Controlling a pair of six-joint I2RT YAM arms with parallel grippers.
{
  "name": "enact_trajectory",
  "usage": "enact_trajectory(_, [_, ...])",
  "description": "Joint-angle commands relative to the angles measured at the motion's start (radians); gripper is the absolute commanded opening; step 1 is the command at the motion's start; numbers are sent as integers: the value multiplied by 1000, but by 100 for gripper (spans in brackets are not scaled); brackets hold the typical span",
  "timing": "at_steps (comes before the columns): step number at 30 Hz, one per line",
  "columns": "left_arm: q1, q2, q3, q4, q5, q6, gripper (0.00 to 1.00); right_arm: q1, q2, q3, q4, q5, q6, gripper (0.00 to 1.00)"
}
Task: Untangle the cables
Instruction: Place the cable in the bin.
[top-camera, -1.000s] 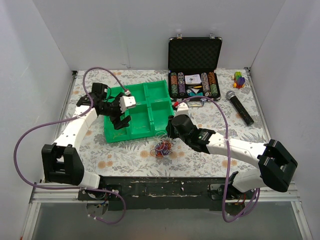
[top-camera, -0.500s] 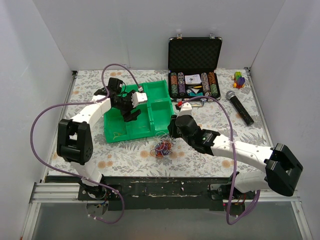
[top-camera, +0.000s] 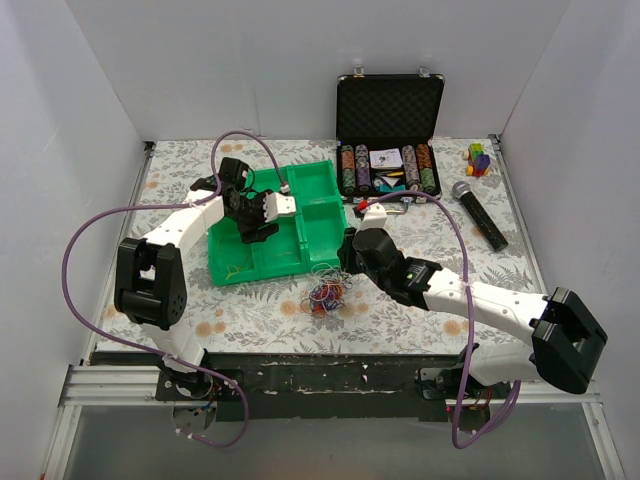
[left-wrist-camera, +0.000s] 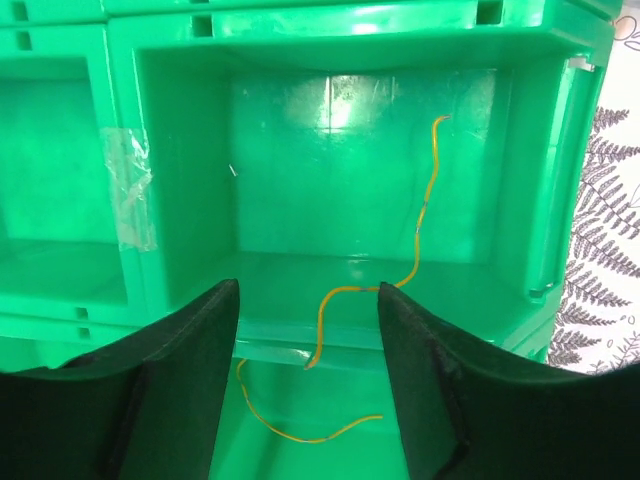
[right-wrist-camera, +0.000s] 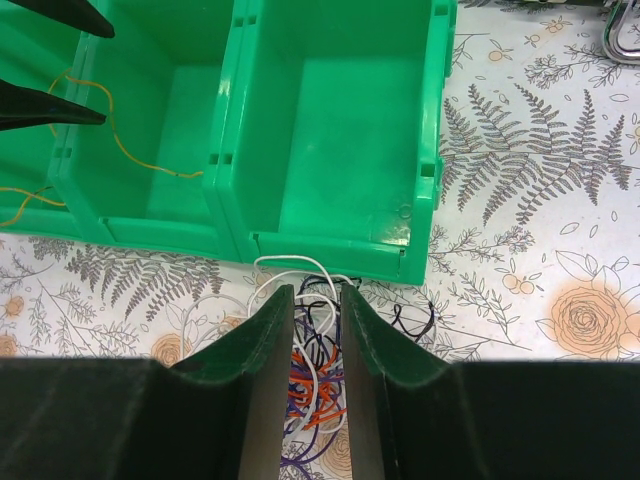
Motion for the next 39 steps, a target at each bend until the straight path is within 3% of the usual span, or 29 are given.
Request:
enact_trajectory(1, [-5, -18, 29, -41, -28, 44, 52, -7, -29, 7, 17, 15, -4, 33])
enact_trajectory(4, [-5, -21, 23, -41, -27, 47, 40, -9, -32, 7, 13, 18, -7, 32])
enact_trajectory(11, [-5, -38, -2, -30, -27, 53, 24, -15, -30, 2, 11, 20, -4, 30])
enact_trajectory(15, [-5, -52, -10, -18, -30, 43, 0, -18, -32, -4, 14, 20, -3, 28])
enact_trajectory(24, [34, -119, -25, 7, -24, 7, 0, -22, -39, -15, 14, 23, 2, 27])
enact_trajectory(32, [184, -179, -19, -24, 50, 21, 0, -24, -38, -21, 22, 17, 8, 27])
enact_trajectory(39, [285, -231, -106, -1, 31, 87, 0, -24, -30, -22, 26, 8, 10, 26])
